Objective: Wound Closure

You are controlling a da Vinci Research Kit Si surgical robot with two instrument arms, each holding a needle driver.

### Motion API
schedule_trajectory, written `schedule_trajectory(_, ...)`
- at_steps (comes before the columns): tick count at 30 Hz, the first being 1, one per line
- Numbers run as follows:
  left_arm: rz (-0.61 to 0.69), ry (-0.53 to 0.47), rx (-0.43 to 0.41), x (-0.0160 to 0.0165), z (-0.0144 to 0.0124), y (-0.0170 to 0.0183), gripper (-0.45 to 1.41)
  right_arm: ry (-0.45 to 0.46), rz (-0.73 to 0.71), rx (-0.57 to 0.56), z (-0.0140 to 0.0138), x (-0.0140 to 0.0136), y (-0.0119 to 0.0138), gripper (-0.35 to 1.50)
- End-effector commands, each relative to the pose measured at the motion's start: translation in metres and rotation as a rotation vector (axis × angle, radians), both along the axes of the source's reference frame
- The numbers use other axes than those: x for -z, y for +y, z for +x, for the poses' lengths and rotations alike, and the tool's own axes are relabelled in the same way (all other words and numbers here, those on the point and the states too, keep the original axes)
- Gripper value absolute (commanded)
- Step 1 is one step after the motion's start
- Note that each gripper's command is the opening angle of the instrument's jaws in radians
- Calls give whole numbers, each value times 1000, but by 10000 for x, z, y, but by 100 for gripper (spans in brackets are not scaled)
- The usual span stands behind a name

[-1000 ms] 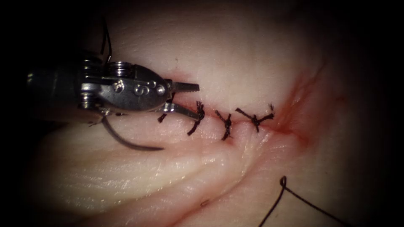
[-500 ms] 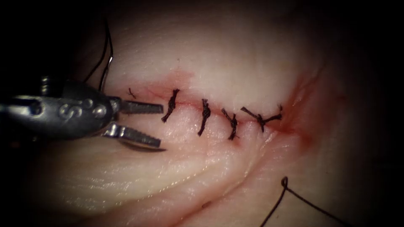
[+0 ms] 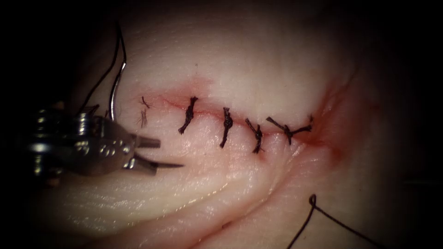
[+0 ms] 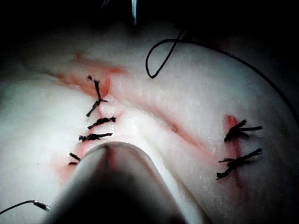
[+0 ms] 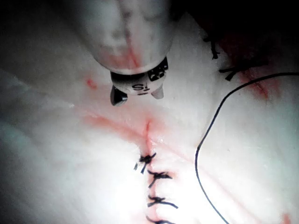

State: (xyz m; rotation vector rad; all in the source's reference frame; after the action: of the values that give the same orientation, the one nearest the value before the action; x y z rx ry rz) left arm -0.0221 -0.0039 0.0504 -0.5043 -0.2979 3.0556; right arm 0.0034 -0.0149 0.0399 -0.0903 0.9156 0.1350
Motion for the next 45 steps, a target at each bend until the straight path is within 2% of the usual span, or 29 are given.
schedule_trajectory(1,-2,2,-4,-8,-5,-2,34,4,0,5,8,-4,1,130)
schedule_trajectory(4,16,-1,-7,-15,-5,-8,34,4,0,5,8,-5,1,130)
schedule_trajectory(7,17,11,8,-16,-9,-5,15,4,0,5,7,-5,2,130)
schedule_trajectory(8,13,10,12,-15,-14,-3,-11,4,0,5,7,-5,2,130)
schedule_trajectory(10,-44,-39,-20,-8,-25,-4,-45,5,0,6,7,-5,2,130)
schedule_trajectory(17,-188,-175,-93,21,-43,14,-45,15,43,-12,0,0,0,111)
schedule_trajectory(19,-271,-275,-128,42,-50,36,-45,22,94,-40,-1,7,3,88)
schedule_trajectory(20,-291,-315,-129,48,-54,43,-45,22,107,-45,-1,10,3,64)
schedule_trajectory(21,-342,-420,-147,61,-63,59,-45,52,154,-63,1,14,4,12)
schedule_trajectory(23,-360,-522,-172,70,-76,71,-45,105,204,-91,4,15,5,4)
schedule_trajectory(24,-342,-612,-194,74,-87,75,-45,151,270,-137,9,14,8,0)
schedule_trajectory(26,-350,-687,-240,74,-100,77,-45,183,328,-179,13,11,13,-6)
schedule_trajectory(29,-358,-805,-305,68,-114,75,-45,215,406,-241,22,4,23,-10)
schedule_trajectory(32,-363,-907,-369,56,-118,68,-45,290,498,-248,35,-4,32,-3)
schedule_trajectory(33,-369,-955,-407,47,-118,62,-45,357,576,-244,44,-10,38,19)
schedule_trajectory(34,-372,-985,-430,41,-118,59,-45,396,619,-239,49,-12,40,19)
schedule_trajectory(35,-387,-1006,-461,33,-117,55,-45,439,669,-231,58,-15,44,24)
schedule_trajectory(41,-393,-1072,-519,14,-114,45,-45,583,830,-212,88,-27,58,26)
schedule_trajectory(42,-396,-1090,-531,12,-113,42,-45,616,888,-204,96,-30,61,39)
schedule_trajectory(45,-402,-1117,-542,10,-113,39,-45,684,965,-183,109,-36,68,46)
